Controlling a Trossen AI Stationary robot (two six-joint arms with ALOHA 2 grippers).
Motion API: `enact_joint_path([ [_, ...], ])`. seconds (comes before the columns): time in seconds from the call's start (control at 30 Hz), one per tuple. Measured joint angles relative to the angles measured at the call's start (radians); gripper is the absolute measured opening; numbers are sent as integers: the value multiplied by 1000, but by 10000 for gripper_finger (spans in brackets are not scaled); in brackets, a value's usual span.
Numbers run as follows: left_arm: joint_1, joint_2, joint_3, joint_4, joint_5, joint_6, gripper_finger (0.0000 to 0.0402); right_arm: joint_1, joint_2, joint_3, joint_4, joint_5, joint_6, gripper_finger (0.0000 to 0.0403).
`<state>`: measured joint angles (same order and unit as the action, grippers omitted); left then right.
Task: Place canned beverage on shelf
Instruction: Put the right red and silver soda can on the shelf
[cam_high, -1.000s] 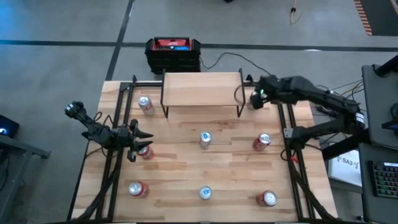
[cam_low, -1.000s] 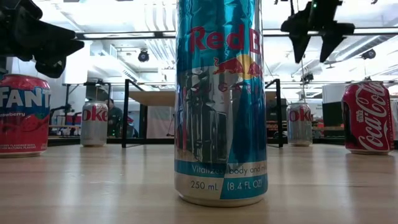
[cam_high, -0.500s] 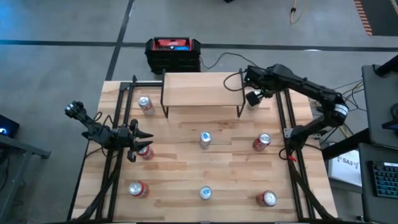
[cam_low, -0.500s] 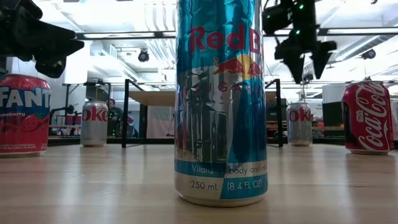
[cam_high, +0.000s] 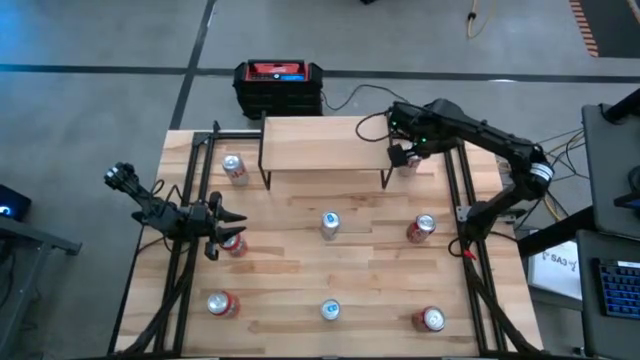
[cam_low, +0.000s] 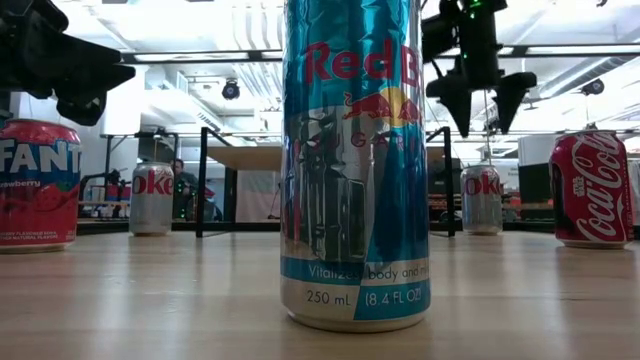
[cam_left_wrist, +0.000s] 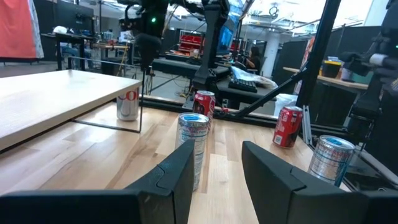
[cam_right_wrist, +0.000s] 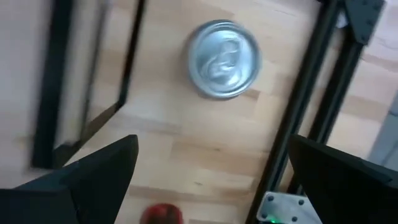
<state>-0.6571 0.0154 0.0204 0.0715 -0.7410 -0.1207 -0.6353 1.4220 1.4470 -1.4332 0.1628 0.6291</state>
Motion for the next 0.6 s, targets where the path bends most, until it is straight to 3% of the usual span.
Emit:
enact_joint_path([
  [0.2, 0, 0, 0, 1, 0, 0, 118, 0, -57, 32, 1, -41, -120, 400],
  [0.6, 0, 0, 0, 3, 0, 0, 118, 5, -82, 26, 3, -40, -151, 400],
])
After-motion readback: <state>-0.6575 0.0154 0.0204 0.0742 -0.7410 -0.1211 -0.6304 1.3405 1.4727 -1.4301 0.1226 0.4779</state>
